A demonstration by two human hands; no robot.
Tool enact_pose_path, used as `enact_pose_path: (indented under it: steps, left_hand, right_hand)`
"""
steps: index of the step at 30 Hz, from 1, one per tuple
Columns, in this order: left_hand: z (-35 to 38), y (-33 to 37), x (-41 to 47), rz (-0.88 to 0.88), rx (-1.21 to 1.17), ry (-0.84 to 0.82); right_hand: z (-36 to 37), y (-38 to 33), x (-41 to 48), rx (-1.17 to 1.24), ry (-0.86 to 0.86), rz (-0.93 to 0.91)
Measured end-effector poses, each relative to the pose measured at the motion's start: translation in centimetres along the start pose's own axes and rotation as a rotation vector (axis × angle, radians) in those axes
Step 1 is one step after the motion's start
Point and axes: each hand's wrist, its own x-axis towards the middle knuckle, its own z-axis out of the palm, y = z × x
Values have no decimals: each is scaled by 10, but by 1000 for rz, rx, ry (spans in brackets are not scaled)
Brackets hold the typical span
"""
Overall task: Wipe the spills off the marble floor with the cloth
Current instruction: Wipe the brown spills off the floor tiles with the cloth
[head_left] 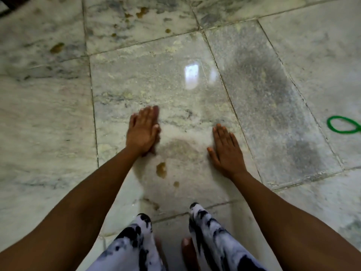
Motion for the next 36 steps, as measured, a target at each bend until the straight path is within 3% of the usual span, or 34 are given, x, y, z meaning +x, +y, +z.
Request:
enact_pose_path:
  steps: [3,5,8,11,17,22,26,29,36]
  left_hand:
    - [2,-13,-23,-222,-64,46]
    - [9,5,-40,-259,-89,68]
    - [11,32,-46,-93,-94,13]
    - [4,13,-34,103,9,-42]
    - [-8,-81,-45,-117,45,-80]
    - [2,-59,-95,-138,-58,-46]
    - [14,-5,-111,-6,-63,-53]
    - [12,-14,-88,145,2,-40]
    - [6,-80,-109,-303,-34,95]
  right_hand:
    - [3,-17,11,5,-18,-83]
    - [7,-28,15,-6,-27,-167]
    - [15,-47,21,1,-32,-280]
    - [23,-65,25,15,-52,-304]
    - [28,-65,25,-18,-85,-331]
    - [27,-66,25,-27,-91,-324]
    - [28,-67,25,-39,-98,-326]
    - [28,-66,25,-62,-103,-329]
    - [24,-66,27,-66,-114,-331]
